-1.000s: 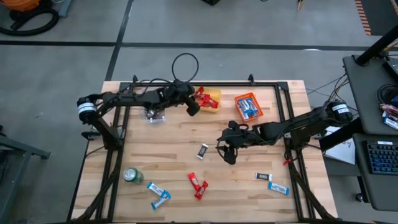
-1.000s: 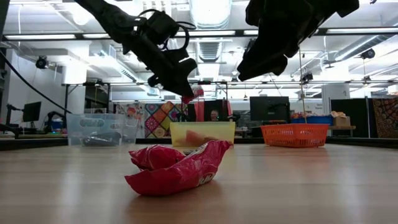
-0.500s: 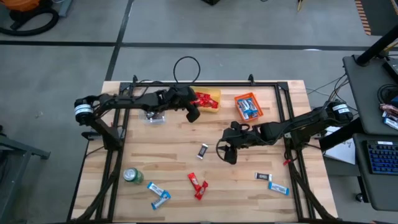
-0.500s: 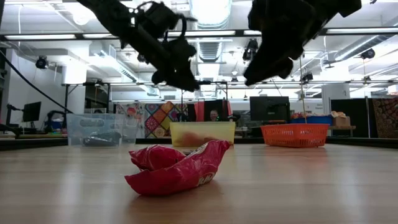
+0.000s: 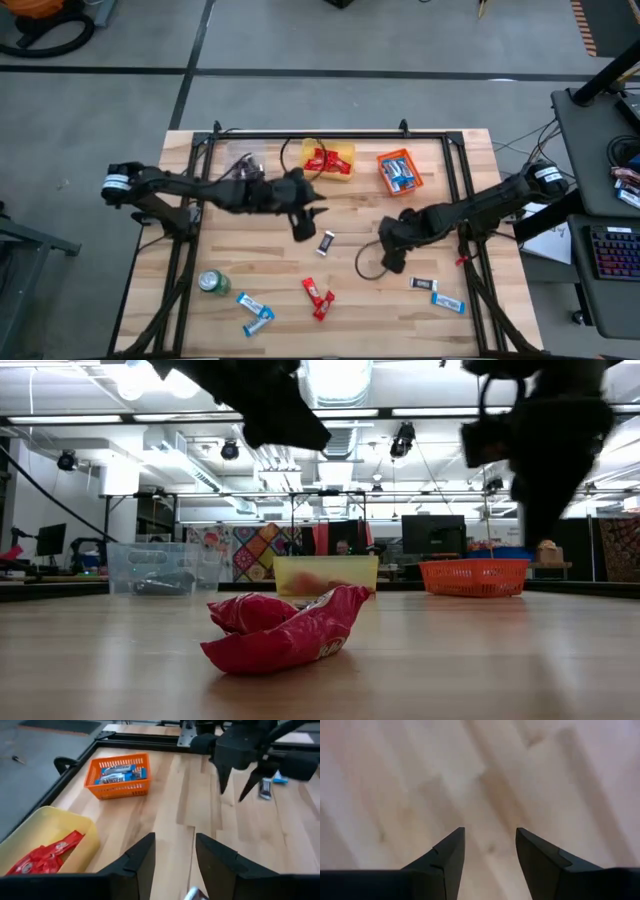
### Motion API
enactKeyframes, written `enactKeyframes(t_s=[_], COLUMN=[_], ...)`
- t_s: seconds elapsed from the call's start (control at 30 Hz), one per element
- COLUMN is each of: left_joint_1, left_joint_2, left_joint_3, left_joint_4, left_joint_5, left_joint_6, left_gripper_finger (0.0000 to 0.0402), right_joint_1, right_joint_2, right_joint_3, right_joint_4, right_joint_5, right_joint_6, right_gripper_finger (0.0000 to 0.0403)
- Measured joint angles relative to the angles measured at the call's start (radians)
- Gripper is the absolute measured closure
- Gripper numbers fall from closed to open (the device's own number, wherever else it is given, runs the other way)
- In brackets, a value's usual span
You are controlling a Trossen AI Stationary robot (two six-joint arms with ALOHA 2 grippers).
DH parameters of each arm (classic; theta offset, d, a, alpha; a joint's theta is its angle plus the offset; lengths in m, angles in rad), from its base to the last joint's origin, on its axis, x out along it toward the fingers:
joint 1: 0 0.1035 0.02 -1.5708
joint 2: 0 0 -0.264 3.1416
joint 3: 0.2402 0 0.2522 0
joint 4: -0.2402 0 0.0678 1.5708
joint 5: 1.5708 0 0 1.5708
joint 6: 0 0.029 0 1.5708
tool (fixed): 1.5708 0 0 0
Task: Sort candy
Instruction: Put the brown chocolate bar into the transparent bin
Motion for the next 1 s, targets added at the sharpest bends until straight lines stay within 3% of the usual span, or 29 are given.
enactKeyframes(t_s=[0.17,0.3,0.6,1.0], left_joint_1=[-0.124,-0.201,-0.250,-0.249], left_joint_2=[-0.031,-0.045,-0.044,-0.043], left_joint_3=[-0.032,-0.033,-0.033,-0.033], left_joint_4=[-0.012,-0.020,-0.021,-0.011], left_joint_5=[-0.173,-0.235,-0.274,-0.274], left_joint_6=[-0.021,-0.030,-0.034,-0.034], left_gripper_finger=[0.0285,0.0287,0.0288,0.0288], right_joint_1=[0.130,0.242,0.406,0.434], right_joint_2=[0.002,0.002,0.074,0.232], right_joint_3=[-0.002,-0.003,-0.003,-0.001], right_joint_4=[-0.022,-0.039,-0.063,-0.097], right_joint_5=[-0.051,-0.058,-0.058,-0.067], right_joint_6=[0.012,0.070,0.274,0.272], right_gripper_finger=[0.0246,0.0252,0.0238,0.0232])
